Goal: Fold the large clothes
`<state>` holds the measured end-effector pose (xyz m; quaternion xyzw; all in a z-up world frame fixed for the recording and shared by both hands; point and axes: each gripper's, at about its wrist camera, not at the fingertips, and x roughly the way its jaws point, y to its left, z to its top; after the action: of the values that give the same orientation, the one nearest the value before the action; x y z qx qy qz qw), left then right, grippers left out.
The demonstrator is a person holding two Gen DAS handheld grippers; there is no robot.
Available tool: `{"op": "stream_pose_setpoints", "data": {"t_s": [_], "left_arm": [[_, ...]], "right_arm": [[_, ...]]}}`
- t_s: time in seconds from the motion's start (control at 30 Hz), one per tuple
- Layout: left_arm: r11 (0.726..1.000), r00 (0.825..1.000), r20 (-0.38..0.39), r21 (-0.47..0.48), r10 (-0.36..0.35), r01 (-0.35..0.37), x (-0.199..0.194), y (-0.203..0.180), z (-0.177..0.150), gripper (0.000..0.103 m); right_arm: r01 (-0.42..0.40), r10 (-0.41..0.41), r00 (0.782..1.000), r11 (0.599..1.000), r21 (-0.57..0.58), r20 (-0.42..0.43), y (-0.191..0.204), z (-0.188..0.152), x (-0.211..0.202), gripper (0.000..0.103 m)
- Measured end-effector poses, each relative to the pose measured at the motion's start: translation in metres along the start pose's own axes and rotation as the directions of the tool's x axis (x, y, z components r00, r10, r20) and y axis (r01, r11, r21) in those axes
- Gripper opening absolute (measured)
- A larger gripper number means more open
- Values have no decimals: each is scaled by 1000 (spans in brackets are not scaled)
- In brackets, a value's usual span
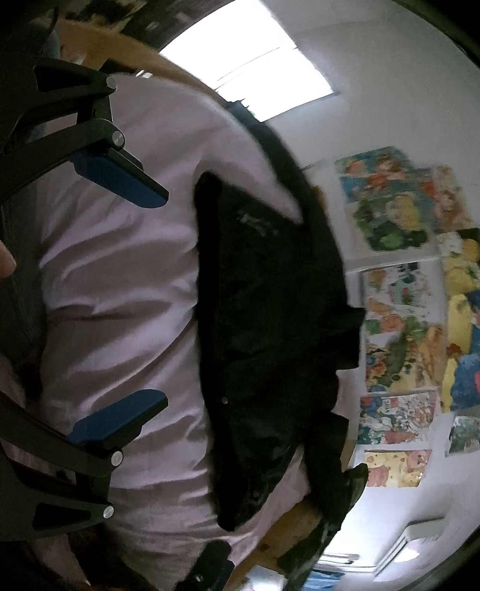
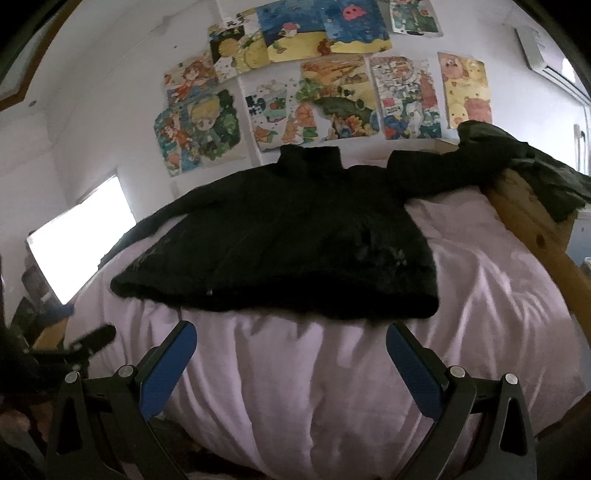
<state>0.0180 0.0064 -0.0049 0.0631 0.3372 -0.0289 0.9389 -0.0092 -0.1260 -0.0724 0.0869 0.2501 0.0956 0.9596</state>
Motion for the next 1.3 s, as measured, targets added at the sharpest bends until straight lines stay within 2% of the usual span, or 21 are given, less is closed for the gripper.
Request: {"op": "stream_pose_setpoints", "data": {"t_s": [0.13, 0.27, 0.37, 0.47, 0.53, 0.6, 0.7, 0.8, 0.9, 0.93, 1.03, 1.07, 1.1, 1.13, 1.17, 1.2, 1.23, 1.3], "left_arm": [[999, 1000, -14, 47, 12, -11, -8, 4, 29, 97], [999, 999, -32, -12, -43, 43, -20, 17, 81, 97], [997, 996, -57, -9, -72, 71, -25, 15, 124, 97], [999, 996, -85, 50, -9, 14, -22, 0, 167, 97], [997, 993, -115, 78, 20, -11, -7, -14, 193, 97], [996, 993, -108, 81, 40, -32, 10, -26, 210, 97], [995, 998, 6, 73, 63, -63, 44, -46, 237, 97], [995, 999, 44, 93, 24, -28, 90, -68, 263, 97], [990, 1000, 11, 142, 20, -22, 151, -92, 290, 97], [988, 1000, 2, 151, 19, -19, 166, -99, 298, 97], [985, 999, -21, 162, -46, 49, 224, -121, 313, 97], [984, 997, -26, 161, -70, 73, 244, -127, 317, 97], [983, 995, -30, 156, -94, 98, 263, -133, 320, 97], [981, 993, -30, 151, -118, 122, 281, -137, 323, 97], [979, 991, -30, 150, -132, 135, 297, -141, 326, 97], [978, 990, -31, 154, -139, 142, 310, -147, 329, 97], [975, 988, -43, 163, -149, 154, 328, -151, 329, 97], [967, 982, -95, 182, -160, 176, 362, -161, 326, 97]], "right_arm": [[-72, 70, 996, 997, -25, -64, -12, 45, -17, 103], [-148, 136, 971, 988, -44, -197, -35, 99, -14, 103], [-117, 72, 965, 979, -168, -252, -46, 129, -5, 103], [-58, 1, 968, 974, -218, -249, -72, 161, 13, 103], [-23, -19, 971, 985, -174, -239, -101, 185, 28, 103], [-2, -26, 975, 992, -128, -219, -135, 209, 43, 103], [40, -53, 976, 997, -65, -209, -188, 246, 75, 103], [80, -83, 979, 997, -22, -187, -234, 280, 97, 103], [175, -174, 978, 985, -2, -112, -284, 309, 117, 103], [221, -218, 971, 975, 16, -96, -298, 315, 124, 103], [339, -340, 940, 935, 104, -13, -342, 324, 138, 103], [412, -418, 908, 899, 148, 11, -362, 324, 144, 103], [451, -460, 888, 876, 170, 16, -376, 325, 148, 103], [510, -522, 853, 838, 192, 13, -394, 324, 153, 103], [554, -568, 823, 807, 206, 14, -409, 323, 156, 103], [581, -597, 802, 785, 215, 12, -420, 322, 159, 103], [595, -611, 791, 772, 223, 6, -428, 321, 160, 103], [605, -616, 787, 760, 238, -35, -448, 314, 165, 103]]}}
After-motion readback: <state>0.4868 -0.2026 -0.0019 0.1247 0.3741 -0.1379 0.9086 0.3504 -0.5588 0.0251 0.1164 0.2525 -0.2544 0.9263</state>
